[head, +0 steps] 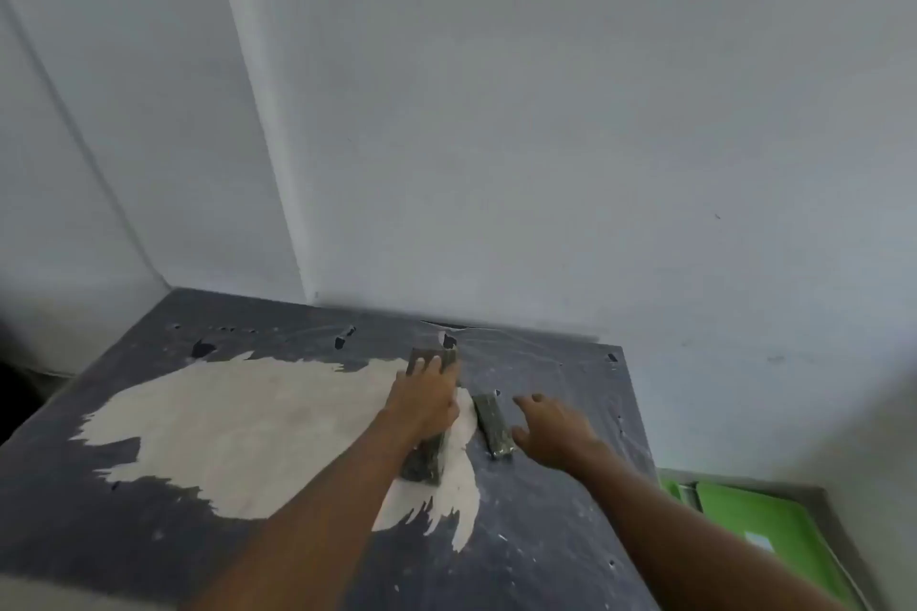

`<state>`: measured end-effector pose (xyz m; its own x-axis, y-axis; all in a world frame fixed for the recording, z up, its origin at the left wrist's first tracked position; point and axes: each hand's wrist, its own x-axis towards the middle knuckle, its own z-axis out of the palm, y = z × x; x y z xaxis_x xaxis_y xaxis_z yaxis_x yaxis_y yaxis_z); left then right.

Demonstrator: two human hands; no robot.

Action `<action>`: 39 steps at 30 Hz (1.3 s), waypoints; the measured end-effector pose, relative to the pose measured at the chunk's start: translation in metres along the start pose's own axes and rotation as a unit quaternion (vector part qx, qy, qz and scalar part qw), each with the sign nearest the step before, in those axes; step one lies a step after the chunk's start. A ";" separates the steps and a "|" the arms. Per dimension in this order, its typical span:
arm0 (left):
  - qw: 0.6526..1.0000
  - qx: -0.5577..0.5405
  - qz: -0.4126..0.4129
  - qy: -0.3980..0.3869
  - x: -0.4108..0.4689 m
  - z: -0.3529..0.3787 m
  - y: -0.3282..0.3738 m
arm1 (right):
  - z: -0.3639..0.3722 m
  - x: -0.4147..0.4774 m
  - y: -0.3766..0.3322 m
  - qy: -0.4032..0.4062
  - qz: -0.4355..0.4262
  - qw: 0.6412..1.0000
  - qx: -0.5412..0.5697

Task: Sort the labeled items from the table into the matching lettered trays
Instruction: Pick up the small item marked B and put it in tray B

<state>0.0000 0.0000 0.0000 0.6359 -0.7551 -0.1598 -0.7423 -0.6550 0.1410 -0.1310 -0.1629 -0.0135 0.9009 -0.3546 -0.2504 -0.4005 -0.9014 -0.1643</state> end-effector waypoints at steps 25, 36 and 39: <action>0.989 0.034 0.007 0.144 0.089 0.124 -0.033 | 0.147 0.118 0.008 -0.039 0.079 0.994 0.066; 0.988 0.005 0.154 0.025 0.101 0.115 0.010 | 0.077 0.081 0.082 -0.027 -0.076 0.982 0.171; 0.981 -0.078 0.170 0.050 0.105 0.094 0.022 | 0.048 0.074 0.093 -0.024 -0.087 0.978 0.190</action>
<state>0.0308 -0.0907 -0.1060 0.3808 -0.9245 0.0178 -0.8786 -0.3558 0.3186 -0.1092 -0.2610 -0.0930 0.9558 -0.1829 -0.2301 -0.2826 -0.7867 -0.5488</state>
